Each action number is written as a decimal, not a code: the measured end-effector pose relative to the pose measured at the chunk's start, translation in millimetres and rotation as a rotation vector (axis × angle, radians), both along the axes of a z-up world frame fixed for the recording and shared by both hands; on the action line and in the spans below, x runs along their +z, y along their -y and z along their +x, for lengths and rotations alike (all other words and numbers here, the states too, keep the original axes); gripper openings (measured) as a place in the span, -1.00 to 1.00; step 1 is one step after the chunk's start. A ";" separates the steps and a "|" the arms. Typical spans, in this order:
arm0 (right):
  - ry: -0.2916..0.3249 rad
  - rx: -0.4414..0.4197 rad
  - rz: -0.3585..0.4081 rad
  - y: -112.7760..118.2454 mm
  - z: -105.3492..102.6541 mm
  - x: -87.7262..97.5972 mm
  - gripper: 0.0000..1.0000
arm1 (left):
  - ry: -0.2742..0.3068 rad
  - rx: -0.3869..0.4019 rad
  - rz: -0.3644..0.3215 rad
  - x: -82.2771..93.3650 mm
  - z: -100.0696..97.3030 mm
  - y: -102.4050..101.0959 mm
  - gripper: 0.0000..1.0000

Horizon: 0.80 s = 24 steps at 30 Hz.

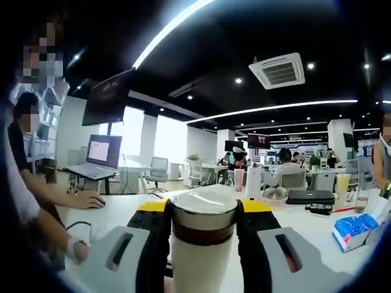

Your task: Grasp the water cup twist off the cup lid place the cup lid on the table

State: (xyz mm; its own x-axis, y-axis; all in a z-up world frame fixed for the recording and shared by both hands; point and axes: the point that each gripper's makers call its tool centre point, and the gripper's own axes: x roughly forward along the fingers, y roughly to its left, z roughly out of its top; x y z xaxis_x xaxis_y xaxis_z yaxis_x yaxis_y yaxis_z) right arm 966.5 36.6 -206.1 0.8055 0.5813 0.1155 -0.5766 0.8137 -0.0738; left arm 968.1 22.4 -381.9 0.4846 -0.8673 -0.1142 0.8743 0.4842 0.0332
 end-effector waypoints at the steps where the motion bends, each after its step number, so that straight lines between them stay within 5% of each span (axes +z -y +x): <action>1: -0.002 0.012 -0.001 -0.1 0.3 -0.1 -0.11 | 0.000 0.000 0.000 0.0 0.0 0.0 -0.01; 24: -0.018 0.273 -0.046 -7.2 -2.2 -2.9 -0.11 | 0.000 0.000 0.000 -0.7 0.5 0.7 -0.01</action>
State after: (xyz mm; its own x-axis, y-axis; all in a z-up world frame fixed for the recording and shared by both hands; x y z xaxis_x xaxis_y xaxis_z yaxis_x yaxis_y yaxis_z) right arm 964.3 43.8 -209.0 0.6201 0.7813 0.0709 -0.7755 0.6241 -0.0952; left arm 968.6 21.7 -382.6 0.4848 -0.8672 -0.1139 0.8742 0.4844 0.0330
